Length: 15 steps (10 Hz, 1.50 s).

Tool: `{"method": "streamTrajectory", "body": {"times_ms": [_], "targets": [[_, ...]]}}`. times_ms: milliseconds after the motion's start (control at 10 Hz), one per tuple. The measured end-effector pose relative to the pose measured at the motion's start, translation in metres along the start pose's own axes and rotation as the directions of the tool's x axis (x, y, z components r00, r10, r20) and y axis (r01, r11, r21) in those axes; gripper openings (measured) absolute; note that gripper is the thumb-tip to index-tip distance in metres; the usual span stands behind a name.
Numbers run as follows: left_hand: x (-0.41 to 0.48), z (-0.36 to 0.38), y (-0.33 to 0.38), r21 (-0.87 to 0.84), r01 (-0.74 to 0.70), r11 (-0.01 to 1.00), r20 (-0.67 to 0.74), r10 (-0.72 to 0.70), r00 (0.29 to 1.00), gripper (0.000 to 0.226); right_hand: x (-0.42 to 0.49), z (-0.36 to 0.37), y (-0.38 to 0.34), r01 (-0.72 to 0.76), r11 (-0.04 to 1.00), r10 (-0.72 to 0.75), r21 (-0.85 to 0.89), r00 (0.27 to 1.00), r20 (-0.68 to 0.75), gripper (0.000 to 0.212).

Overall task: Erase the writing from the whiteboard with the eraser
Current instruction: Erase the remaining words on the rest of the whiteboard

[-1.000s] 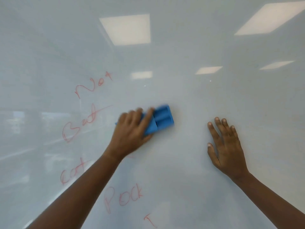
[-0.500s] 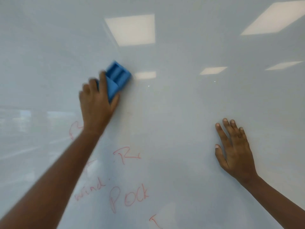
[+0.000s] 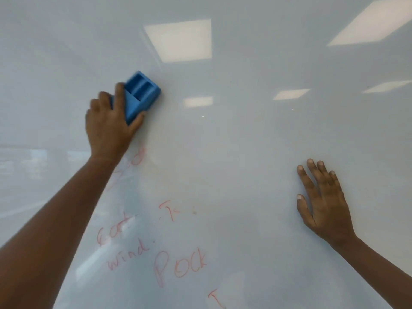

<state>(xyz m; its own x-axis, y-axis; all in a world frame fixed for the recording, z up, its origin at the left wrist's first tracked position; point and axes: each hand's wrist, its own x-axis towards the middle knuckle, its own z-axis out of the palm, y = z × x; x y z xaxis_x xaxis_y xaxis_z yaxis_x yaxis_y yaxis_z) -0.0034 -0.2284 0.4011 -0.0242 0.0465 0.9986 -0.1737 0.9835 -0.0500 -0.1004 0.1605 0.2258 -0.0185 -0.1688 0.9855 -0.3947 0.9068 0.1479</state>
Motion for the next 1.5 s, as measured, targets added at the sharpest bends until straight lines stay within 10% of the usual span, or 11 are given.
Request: {"method": "streamTrajectory", "body": {"times_ms": [200,400,500,600,800,1000,1200,1300,1400,1500], "targets": [[-0.074,0.008,0.019,-0.096,0.059,0.994,-0.048,-0.064,0.997,0.061,0.0,0.0,-0.001,-0.006,1.0,0.006,-0.003,1.0,0.005,0.05],[-0.153,0.011,0.033,-0.154,-0.653,0.742,-0.029,0.657,0.753,0.049,0.0,0.0,-0.001,-0.002,1.0,0.002,-0.006,1.0,0.006,0.051],[-0.098,0.009,0.011,-0.056,-0.592,0.804,-0.063,0.589,0.806,0.057,0.0,0.0,0.0,0.005,1.0,-0.005,-0.009,1.0,0.008,0.051],[-0.034,0.002,-0.015,-0.008,-0.079,0.997,-0.078,0.078,0.994,0.063,-0.001,0.0,0.0,0.004,1.0,-0.004,-0.006,1.0,-0.002,0.051],[-0.04,0.005,-0.011,-0.095,0.25,0.964,-0.059,-0.256,0.965,0.066,-0.001,0.0,-0.001,0.017,1.0,-0.018,-0.015,0.999,-0.037,0.05],[-0.227,0.009,0.066,-0.212,-0.187,0.959,0.051,0.202,0.978,0.05,0.0,0.001,-0.003,0.015,1.0,-0.016,-0.019,0.999,-0.047,0.049],[-0.274,0.01,0.079,-0.228,-0.673,0.703,0.053,0.699,0.713,0.038,0.001,-0.002,-0.003,0.019,1.0,-0.02,-0.018,0.999,-0.038,0.05],[-0.207,0.01,0.055,-0.16,-0.604,0.781,-0.046,0.605,0.795,0.054,0.0,-0.002,-0.003,0.02,0.999,-0.021,-0.024,0.999,-0.034,0.05],[-0.124,0.003,0.033,-0.106,-0.141,0.984,-0.064,0.135,0.989,0.059,-0.001,-0.001,-0.003,0.019,0.999,-0.02,-0.03,0.999,-0.035,0.05],[-0.091,-0.001,0.03,-0.127,0.176,0.976,0.011,-0.177,0.984,0.063,0.0,-0.001,-0.003,0.017,1.0,-0.018,-0.019,0.999,-0.036,0.05]]}}
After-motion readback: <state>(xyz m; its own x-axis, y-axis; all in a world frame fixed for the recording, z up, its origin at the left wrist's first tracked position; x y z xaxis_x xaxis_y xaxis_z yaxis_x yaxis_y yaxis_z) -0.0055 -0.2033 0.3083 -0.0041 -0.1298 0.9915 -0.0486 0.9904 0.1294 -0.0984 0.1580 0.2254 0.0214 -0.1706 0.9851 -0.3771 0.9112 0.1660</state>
